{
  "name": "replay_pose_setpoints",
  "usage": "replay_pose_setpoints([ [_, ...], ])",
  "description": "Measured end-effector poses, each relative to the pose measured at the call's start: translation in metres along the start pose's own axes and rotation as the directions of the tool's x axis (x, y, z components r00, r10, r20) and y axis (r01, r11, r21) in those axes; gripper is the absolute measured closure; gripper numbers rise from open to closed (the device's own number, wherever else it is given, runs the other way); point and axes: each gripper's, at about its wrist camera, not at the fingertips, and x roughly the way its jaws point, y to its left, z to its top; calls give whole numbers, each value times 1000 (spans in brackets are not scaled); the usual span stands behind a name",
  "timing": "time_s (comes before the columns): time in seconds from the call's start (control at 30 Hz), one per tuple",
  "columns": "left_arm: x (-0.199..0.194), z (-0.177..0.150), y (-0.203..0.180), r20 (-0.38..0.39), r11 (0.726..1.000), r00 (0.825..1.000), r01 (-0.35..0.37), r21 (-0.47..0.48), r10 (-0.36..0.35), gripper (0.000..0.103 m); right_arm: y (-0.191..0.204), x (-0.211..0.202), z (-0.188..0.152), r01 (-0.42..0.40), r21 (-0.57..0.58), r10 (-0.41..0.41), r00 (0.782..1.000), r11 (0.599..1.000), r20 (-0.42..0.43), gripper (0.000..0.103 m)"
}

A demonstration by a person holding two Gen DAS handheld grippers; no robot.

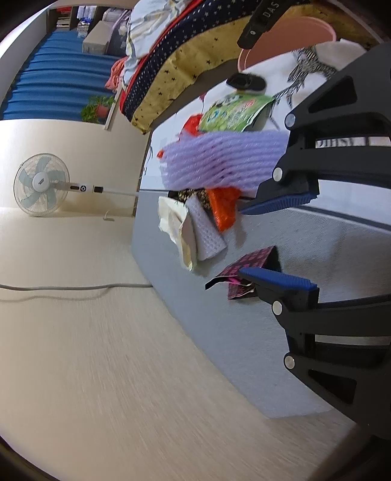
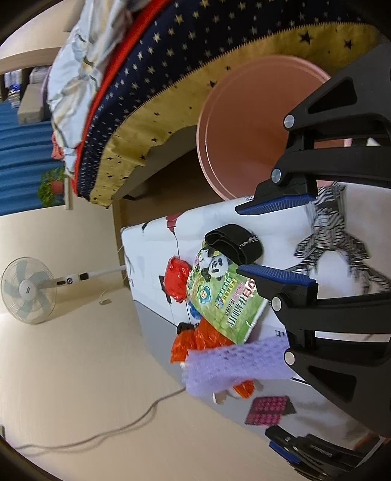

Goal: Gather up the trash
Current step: 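Grasp the purple foam net with the left tool while the right tool grasps the black strap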

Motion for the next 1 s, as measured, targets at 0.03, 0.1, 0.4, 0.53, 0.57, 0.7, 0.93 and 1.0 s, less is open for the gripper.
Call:
replay_pose_setpoints([
  [0.03,4,1,0,-2,1000,1000,-11,1,11,67,0,7,2,-4,7,4,1000,1000,-9,67],
  [0.1,12,3,1,-5,999,999,-41,0,41,68,3,19,4,-10,13,10,1000,1000,-24,67],
  [0.4,40,7,21,-60,993,992,-111,-42,108,68,6,62,8,-14,44,19,995,999,-102,63],
  [0.53,46,4,24,-85,993,992,-103,-52,98,75,8,75,10,0,47,5,993,999,-118,63],
  [0.57,47,4,23,-84,994,992,-99,-49,94,76,7,77,10,4,48,2,992,999,-124,63],
  [0.7,49,4,22,-87,995,992,-93,-47,89,77,8,79,9,7,44,-1,991,999,-132,63],
  [0.93,49,5,23,-87,992,991,-111,-56,106,79,8,78,7,2,43,4,992,999,-129,63],
  [1.0,43,8,22,-55,993,993,-106,-52,103,80,8,78,7,0,39,5,992,999,-128,65],
])
